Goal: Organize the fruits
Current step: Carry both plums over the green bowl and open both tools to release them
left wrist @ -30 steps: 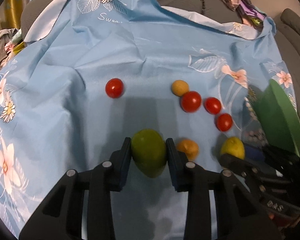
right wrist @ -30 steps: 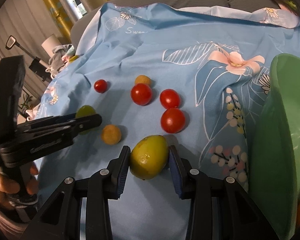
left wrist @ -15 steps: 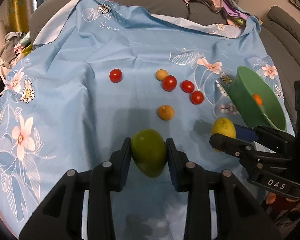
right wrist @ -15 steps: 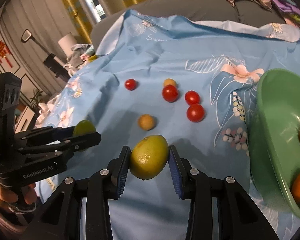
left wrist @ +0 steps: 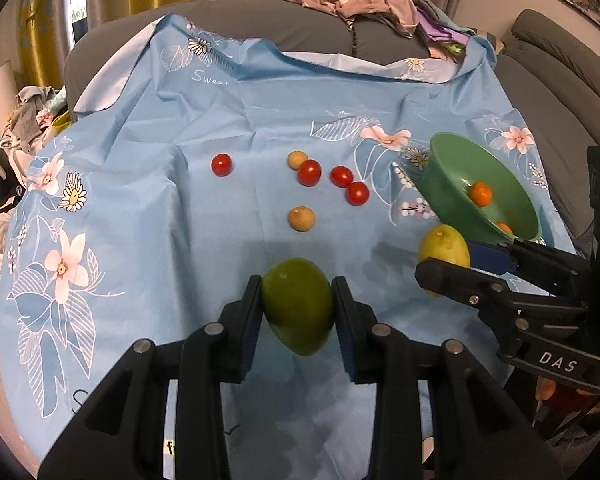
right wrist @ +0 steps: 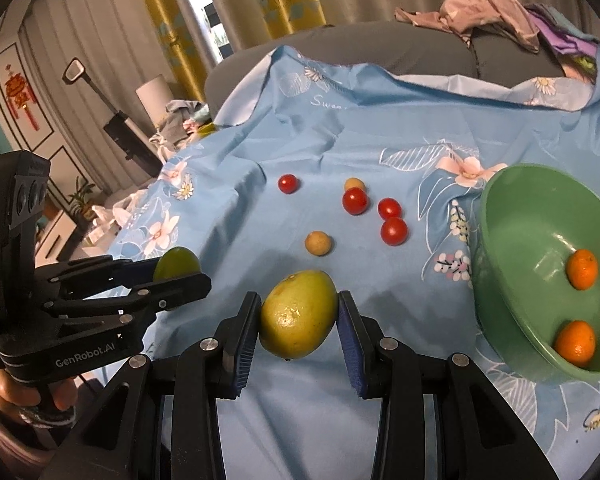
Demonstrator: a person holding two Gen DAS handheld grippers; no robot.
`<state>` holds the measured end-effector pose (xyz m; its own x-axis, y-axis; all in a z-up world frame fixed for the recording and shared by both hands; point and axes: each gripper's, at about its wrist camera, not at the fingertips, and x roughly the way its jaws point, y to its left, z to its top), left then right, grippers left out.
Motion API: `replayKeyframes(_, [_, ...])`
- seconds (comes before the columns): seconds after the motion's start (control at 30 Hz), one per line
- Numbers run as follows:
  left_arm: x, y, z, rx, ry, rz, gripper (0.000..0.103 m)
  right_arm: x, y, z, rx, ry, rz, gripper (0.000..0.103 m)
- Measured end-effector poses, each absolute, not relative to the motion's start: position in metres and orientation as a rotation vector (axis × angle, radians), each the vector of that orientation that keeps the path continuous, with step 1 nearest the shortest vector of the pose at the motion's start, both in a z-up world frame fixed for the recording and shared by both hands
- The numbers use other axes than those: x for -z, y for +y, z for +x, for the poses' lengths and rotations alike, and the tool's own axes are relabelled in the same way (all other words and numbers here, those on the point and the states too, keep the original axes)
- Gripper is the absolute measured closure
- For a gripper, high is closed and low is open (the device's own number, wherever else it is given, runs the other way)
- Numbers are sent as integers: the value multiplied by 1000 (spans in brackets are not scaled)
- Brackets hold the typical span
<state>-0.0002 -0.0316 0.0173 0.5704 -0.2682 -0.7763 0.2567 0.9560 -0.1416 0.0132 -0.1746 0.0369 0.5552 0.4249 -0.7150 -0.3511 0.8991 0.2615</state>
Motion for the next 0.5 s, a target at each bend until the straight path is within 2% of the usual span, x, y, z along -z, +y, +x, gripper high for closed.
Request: replayKeyframes(0.5, [-35,-55,-10,336,870,54,69,-55,-200,-1,-426,797,122,63])
